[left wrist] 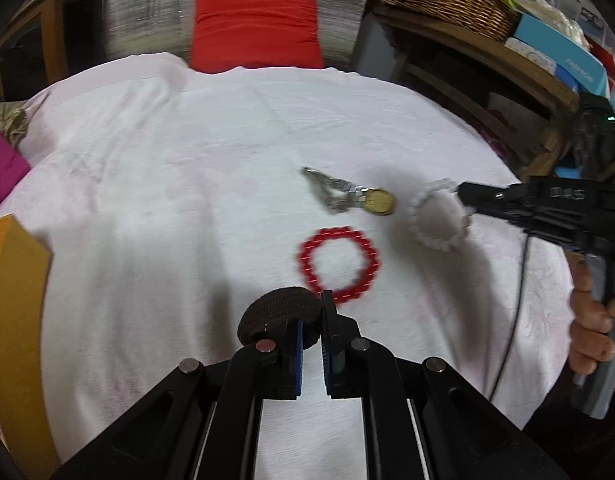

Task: Organize jewelry
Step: 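Carry ring and white bracelet into the orange box and open both tools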

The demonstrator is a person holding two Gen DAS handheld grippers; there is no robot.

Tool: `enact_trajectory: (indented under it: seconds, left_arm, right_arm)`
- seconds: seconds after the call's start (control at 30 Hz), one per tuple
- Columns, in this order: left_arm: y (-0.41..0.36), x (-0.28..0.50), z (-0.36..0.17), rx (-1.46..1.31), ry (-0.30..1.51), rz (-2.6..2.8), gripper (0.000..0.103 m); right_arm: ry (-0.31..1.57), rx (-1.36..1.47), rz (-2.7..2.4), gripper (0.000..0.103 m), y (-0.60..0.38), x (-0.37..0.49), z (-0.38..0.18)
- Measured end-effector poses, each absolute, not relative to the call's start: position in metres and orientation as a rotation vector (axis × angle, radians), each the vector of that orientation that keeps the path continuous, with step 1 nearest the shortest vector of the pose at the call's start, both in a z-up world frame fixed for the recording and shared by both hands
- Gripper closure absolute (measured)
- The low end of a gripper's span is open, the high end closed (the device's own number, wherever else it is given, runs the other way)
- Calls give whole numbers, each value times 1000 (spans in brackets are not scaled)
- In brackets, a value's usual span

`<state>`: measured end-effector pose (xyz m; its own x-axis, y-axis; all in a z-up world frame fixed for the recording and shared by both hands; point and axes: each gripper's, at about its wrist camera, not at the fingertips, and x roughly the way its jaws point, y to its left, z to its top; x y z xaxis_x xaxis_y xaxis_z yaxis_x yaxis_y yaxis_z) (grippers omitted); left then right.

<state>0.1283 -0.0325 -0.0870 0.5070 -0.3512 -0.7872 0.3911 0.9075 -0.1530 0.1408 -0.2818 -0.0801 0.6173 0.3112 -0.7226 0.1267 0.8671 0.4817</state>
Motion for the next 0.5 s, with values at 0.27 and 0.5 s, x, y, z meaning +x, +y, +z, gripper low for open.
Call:
enact_trajectory:
  seconds: [0.27, 0.5]
  left_arm:
    - [-15, 131, -90, 57, 946, -372, 95]
    - [-9, 128, -85, 84, 927, -327, 95]
  right_arm:
    - [857, 486, 187, 92, -259, 132, -66]
    - [818, 470, 239, 92, -248, 127, -55]
